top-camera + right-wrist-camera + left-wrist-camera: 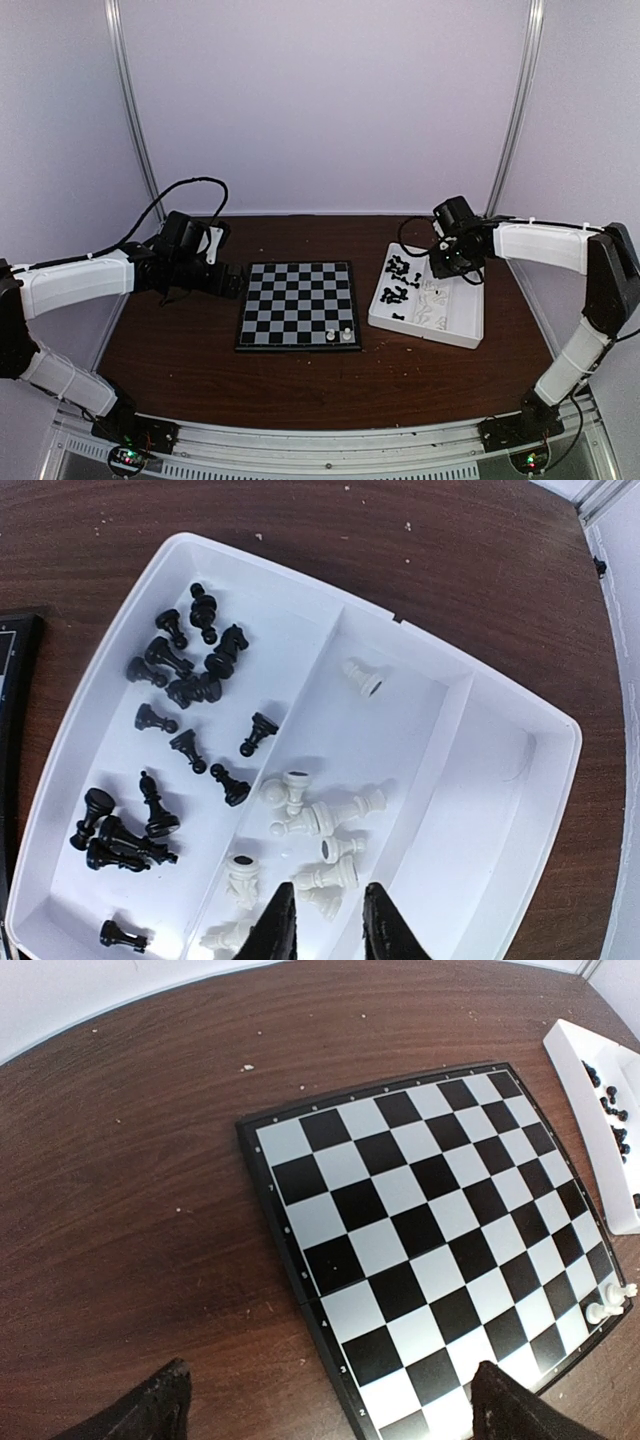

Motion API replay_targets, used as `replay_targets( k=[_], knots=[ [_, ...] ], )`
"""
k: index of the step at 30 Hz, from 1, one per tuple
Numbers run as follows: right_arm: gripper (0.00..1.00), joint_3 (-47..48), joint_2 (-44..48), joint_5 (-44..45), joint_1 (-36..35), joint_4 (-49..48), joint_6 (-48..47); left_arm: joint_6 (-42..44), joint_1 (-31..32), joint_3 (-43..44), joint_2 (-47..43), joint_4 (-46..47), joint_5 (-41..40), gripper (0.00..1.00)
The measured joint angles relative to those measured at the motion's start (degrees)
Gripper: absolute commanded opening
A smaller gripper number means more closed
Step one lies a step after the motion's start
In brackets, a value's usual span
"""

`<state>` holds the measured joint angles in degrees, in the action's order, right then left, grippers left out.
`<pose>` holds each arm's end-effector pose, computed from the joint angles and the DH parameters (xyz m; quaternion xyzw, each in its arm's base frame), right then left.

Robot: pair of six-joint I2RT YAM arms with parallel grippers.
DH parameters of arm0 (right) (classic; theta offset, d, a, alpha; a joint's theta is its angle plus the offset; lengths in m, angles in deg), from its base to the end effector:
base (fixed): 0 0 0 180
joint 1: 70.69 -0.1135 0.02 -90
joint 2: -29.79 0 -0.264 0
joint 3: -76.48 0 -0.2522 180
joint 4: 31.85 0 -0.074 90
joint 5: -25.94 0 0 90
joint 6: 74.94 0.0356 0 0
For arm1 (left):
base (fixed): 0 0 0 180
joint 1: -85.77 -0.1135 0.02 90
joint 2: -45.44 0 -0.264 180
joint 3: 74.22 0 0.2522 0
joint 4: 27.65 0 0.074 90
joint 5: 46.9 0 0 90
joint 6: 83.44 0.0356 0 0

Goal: Set up the chess pieces on the board
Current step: Pick up the chess piece from the storage box.

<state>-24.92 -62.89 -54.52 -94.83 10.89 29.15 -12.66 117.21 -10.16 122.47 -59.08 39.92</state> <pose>0.3096 0.1323 0.2245 -0.0600 0.9535 0.0179 0.2949 0.2440 -0.1469 0.2375 0.0874 0.9174 -0.1426 0.3611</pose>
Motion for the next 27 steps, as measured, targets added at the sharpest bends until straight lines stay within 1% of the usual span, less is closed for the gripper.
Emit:
replay_targets(
  k=[7,16,27],
  knots=[
    [0.22,0.9,-6.0,-4.2,3.1,-0.4,-1.0,0.0,0.0,0.0,0.0,0.0,0.0,0.98],
    [0.2,5.5,-12.5,-10.2,3.7,-0.8,-1.9,0.0,0.0,0.0,0.2,0.0,0.3,0.98],
    [0.19,8.1,-15.4,-12.0,4.1,-1.3,-2.1,0.1,0.0,0.1,0.2,-0.4,0.2,0.98]
  ],
)
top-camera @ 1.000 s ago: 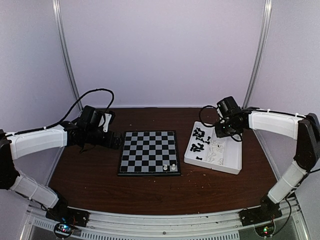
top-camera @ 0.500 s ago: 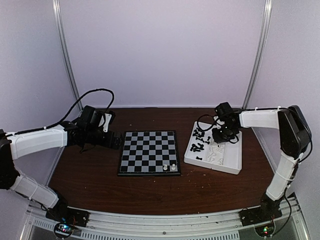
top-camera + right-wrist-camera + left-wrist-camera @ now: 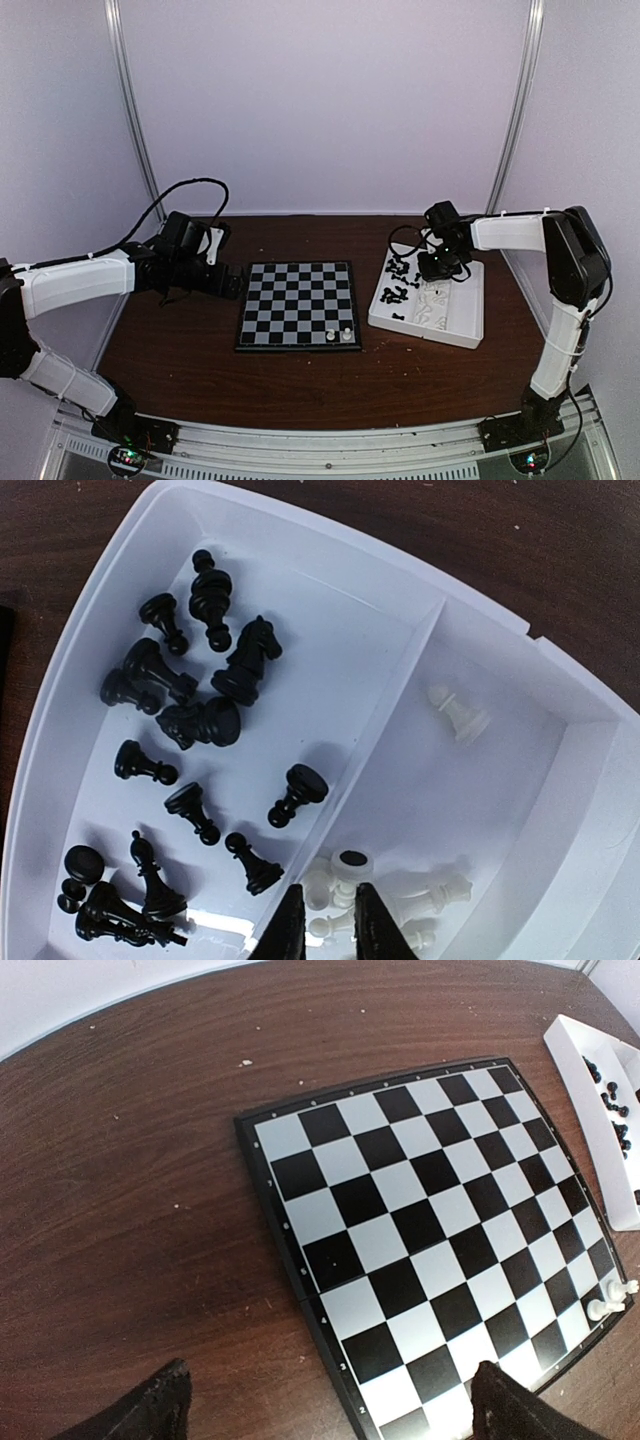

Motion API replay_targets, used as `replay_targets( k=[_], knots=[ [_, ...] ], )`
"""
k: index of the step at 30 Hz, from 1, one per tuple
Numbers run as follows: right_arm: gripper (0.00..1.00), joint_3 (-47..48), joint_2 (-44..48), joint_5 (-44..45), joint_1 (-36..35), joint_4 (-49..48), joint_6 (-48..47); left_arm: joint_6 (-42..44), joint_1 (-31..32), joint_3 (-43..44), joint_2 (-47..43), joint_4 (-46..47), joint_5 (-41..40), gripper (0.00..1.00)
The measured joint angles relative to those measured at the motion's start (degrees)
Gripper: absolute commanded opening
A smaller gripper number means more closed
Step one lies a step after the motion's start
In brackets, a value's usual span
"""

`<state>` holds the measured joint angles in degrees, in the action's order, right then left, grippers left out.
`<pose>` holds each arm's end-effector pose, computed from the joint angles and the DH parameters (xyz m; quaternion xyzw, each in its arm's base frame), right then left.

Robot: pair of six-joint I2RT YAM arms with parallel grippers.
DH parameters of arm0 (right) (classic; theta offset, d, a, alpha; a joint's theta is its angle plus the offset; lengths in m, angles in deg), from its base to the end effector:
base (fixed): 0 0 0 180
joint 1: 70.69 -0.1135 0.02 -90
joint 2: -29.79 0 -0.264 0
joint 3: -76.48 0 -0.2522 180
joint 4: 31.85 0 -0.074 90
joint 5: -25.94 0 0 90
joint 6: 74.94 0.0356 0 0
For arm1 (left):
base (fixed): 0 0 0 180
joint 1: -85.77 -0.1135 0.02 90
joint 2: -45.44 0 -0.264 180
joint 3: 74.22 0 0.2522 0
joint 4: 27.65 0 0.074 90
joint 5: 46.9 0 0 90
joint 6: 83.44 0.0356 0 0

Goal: Set up the chess pieces on the board
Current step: Pick up the chess piece from the storage box.

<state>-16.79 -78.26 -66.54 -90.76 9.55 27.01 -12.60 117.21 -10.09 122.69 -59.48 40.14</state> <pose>0.3629 0.1342 0.1754 -0.0739 0.9688 0.0852 0.2208 0.2440 -0.1470 0.2363 0.0889 0.9192 -0.1421 0.3564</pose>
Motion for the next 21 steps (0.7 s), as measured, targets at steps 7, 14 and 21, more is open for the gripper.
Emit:
replay_targets(
  k=[7,14,21],
  knots=[
    [0.19,0.0,-0.2,-0.1,0.2,0.0,0.0,0.2,0.0,0.0,0.0,0.0,0.0,0.98],
    [0.2,0.0,-0.2,-0.6,0.5,0.0,0.0,0.2,0.0,0.0,0.0,0.0,0.0,0.98],
    [0.19,0.0,-1.0,-1.1,0.6,0.2,0.0,0.2,0.0,0.0,0.0,0.0,-0.1,0.98]
  ],
)
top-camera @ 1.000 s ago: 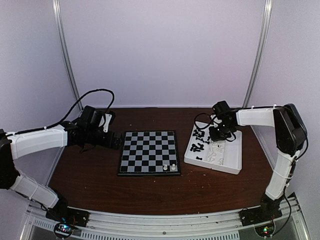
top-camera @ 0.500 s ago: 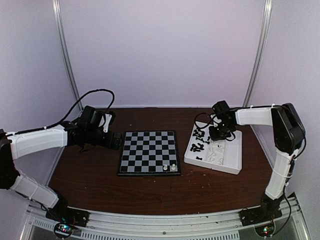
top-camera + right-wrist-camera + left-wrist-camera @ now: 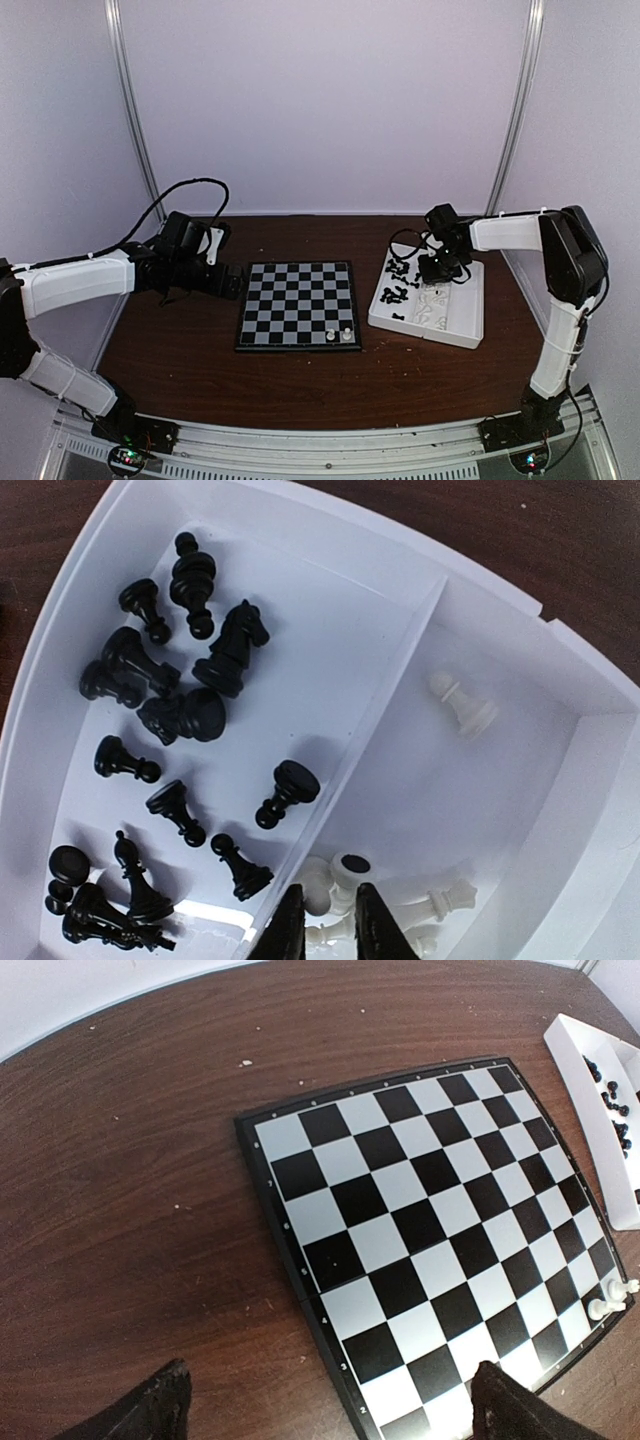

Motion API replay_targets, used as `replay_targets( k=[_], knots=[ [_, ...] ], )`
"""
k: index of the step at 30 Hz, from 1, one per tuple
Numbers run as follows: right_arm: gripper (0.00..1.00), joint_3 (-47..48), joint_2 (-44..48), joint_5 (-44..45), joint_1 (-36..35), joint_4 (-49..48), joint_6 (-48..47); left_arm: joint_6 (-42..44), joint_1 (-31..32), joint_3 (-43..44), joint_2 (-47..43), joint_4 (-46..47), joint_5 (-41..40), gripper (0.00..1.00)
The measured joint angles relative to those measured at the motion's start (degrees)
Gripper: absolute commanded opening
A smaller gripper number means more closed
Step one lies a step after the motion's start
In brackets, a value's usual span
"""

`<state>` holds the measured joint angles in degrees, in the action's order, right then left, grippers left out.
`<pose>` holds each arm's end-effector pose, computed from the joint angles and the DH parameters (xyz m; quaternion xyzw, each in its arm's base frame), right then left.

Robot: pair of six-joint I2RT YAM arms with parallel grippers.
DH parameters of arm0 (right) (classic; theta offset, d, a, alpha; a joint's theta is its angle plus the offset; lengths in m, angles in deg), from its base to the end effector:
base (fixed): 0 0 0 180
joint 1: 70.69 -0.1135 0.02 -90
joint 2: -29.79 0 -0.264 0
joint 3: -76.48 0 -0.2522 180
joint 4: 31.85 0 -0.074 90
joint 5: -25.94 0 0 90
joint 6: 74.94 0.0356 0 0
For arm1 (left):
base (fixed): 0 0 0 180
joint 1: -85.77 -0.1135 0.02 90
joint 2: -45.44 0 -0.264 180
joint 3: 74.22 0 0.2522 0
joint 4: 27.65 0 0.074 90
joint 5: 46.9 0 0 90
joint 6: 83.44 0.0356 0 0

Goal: Set up the chess pieces on the board
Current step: Pick up the chess piece from the storage box.

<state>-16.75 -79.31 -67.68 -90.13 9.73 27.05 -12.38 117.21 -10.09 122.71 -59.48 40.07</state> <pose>0.3650 0.1312 0.1688 -0.0704 0.9712 0.0907 0.2088 0.2441 -0.1470 0.2363 0.0905 0.9191 -0.1408 0.3568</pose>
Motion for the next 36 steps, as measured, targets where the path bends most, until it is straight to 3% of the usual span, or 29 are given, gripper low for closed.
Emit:
replay_targets(
  k=[11,23,36],
  knots=[
    [0.18,0.0,-0.8,-1.1,0.0,0.7,0.2,0.0,0.0,0.0,0.0,0.0,-0.1,0.98],
    [0.04,0.9,-0.9,-1.6,0.1,0.8,0.3,0.0,0.0,0.0,0.0,0.0,-0.3,0.98],
    [0.02,0.8,3.4,-0.6,0.1,1.4,-0.1,0.0,0.0,0.0,0.0,0.0,-0.6,0.97]
  ],
)
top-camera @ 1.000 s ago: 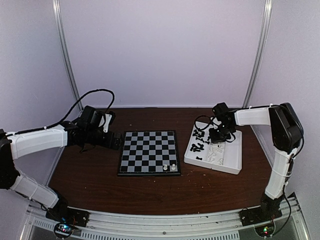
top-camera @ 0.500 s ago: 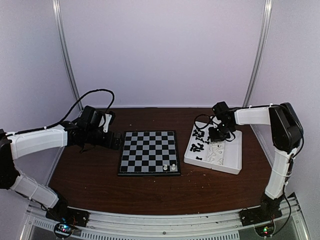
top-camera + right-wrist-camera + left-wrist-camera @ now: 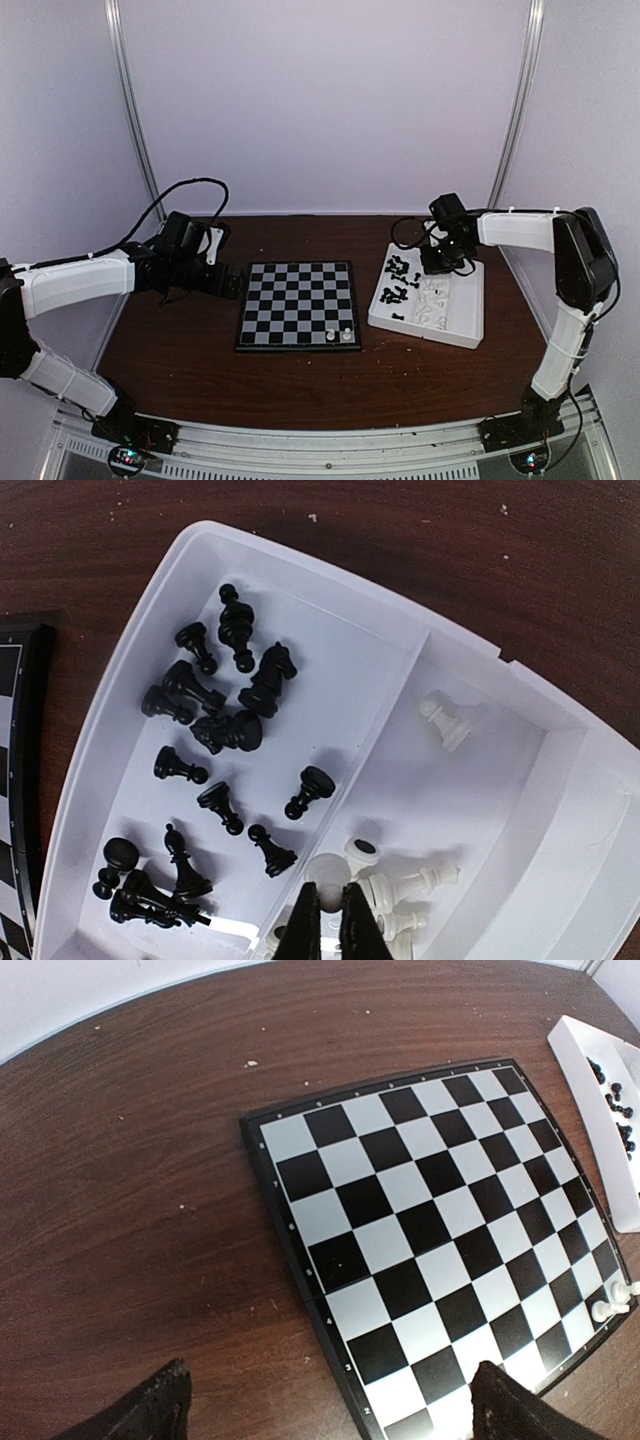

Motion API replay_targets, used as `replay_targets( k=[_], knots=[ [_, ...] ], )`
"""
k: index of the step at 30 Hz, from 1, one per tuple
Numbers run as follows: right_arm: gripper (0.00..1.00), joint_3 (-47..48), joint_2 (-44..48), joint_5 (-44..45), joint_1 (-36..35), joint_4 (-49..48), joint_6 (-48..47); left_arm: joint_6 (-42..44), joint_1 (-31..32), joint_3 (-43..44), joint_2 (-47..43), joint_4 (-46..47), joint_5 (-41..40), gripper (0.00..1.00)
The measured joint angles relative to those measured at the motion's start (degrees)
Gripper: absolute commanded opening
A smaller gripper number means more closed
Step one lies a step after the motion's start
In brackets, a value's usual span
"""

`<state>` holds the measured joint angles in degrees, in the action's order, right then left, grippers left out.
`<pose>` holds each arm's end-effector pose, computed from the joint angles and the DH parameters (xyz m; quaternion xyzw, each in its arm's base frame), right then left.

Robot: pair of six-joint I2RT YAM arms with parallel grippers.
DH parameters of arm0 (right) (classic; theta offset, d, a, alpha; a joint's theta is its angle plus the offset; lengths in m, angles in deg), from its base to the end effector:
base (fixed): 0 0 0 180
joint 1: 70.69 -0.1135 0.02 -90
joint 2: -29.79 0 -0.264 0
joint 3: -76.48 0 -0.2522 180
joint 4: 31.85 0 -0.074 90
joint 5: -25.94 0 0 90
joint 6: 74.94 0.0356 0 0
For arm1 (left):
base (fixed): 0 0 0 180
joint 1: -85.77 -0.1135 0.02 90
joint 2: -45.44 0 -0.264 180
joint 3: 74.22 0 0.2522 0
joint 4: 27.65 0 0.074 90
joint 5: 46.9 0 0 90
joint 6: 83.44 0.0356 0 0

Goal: Set up the chess pieces on the board
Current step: Pick up the chess piece from the storage box, then place the chess piece on the chessboard.

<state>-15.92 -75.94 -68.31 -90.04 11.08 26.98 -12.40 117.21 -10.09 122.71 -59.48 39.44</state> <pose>0.3617 0.1298 0.1933 -0.0719 0.9650 0.1019 0.2308 0.2443 -0.1467 0.2363 0.0882 0.9192 -0.1363 0.3589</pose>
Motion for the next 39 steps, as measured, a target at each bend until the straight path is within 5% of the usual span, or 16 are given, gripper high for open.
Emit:
replay_targets(
  k=[15,28,39],
  knots=[
    [0.03,-0.4,4.9,-2.3,-1.3,2.5,-1.9,0.0,0.0,0.0,0.0,0.0,0.0,0.98],
    [0.03,1.9,5.3,-9.9,-19.1,5.9,-9.1,0.0,0.0,0.0,0.4,0.1,1.1,0.98],
    [0.03,7.6,-1.0,-9.8,-25.4,7.3,-10.2,0.0,0.0,0.0,0.4,0.0,1.1,0.98]
  ],
)
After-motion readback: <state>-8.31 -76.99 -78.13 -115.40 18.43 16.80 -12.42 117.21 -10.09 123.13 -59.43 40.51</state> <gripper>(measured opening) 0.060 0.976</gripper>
